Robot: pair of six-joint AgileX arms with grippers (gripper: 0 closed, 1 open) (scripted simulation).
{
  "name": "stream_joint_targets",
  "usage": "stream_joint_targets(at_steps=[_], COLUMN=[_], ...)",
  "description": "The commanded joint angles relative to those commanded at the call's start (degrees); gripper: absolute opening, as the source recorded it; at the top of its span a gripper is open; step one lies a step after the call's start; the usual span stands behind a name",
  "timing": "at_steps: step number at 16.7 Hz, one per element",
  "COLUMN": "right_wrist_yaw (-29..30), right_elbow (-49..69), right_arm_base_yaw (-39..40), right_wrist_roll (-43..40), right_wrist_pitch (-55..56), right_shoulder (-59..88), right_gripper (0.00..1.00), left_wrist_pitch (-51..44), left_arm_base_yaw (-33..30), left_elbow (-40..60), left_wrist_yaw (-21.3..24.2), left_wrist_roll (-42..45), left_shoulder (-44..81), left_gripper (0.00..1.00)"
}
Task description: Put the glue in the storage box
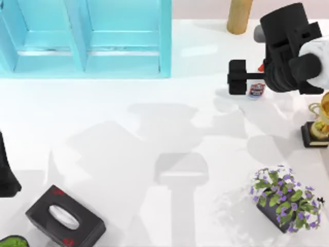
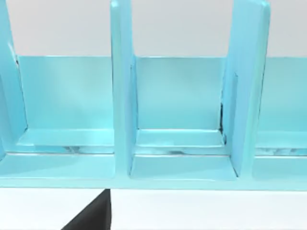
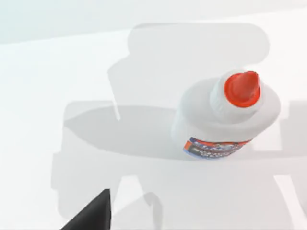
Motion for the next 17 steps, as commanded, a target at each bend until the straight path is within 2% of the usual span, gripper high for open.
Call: stream_joint_targets(at_steps=[9, 17], right_wrist_yaw=[-0.8, -1.6], right_elbow=[8.9, 9.2], right_arm_base_yaw=[-1.6, -3.2], right_wrist_roll=[-1.4, -2.7], right_wrist_pitch=[4.4, 10.6], right_shoulder=[13.3, 19.4], right_gripper=[1.0, 1.0], left_wrist_pitch=[0.0, 0.0], left_arm_base_yaw=[0.0, 0.0], left_elbow=[0.0, 0.0], left_wrist_yaw=[0.0, 0.0], left_wrist_roll=[0.0, 0.0], left_shoulder=[0.0, 0.0], left_gripper=[1.0, 1.0])
